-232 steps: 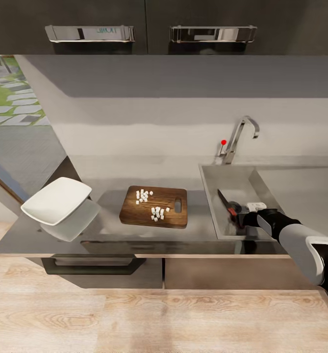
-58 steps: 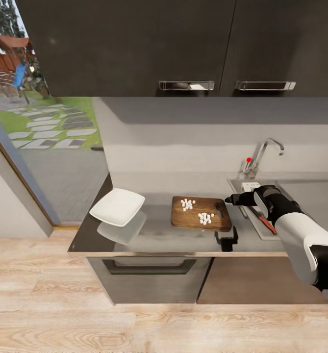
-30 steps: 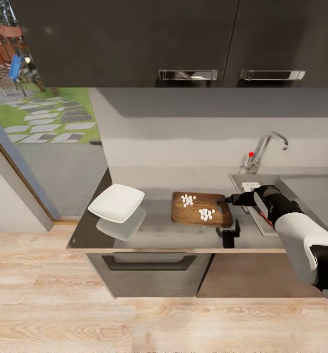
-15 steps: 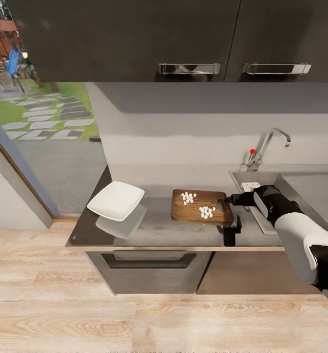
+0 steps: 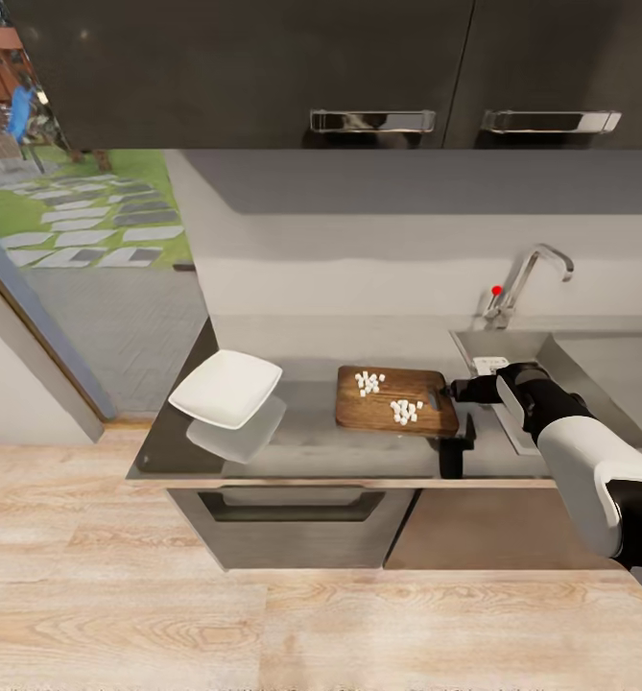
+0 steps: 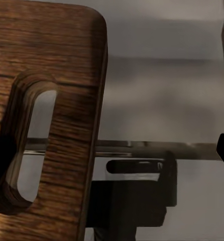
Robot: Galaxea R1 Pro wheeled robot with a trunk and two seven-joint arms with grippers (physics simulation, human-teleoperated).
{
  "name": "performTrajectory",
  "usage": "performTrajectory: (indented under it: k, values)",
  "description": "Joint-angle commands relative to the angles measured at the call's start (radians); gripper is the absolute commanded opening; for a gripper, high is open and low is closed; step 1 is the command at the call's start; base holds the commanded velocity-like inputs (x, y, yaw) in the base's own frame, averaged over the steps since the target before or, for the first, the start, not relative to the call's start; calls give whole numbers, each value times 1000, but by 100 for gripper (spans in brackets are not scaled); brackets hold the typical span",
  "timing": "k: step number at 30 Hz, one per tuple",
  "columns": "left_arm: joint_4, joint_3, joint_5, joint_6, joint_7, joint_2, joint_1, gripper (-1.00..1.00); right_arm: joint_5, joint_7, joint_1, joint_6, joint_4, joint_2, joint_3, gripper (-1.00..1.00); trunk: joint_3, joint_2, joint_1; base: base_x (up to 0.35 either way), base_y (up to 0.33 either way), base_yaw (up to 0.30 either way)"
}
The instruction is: In the kitchen, take the Vidalia onion out of the sink, dice it on the chopping board with the paring knife, put the diced onion into the bowl on the countertop, then place both the paring knife and the chopping board into the sink.
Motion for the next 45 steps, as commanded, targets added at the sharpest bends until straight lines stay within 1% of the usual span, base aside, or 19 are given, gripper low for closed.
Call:
performTrajectory:
  k: [1,23,35,45]
  values:
    - [4,-9,9,-7,0,0,-2,100,11,7,0,4,-1,0,-3,100,-3,-1,0,0,0,0]
    - [4,-9,9,-7,0,0,-2,100,11,7,0,4,0,1,-2,100,-32,-1,0,0,14,0]
    - [4,-9,9,-7,0,0,-2,100,10,7,0,4,0,2,-2,100,-35,-1,0,0,1,0]
    - [4,-9,9,-7,0,0,-2,100,10,7,0,4,0,2,-2,100,-47,-1,0,0,0,0]
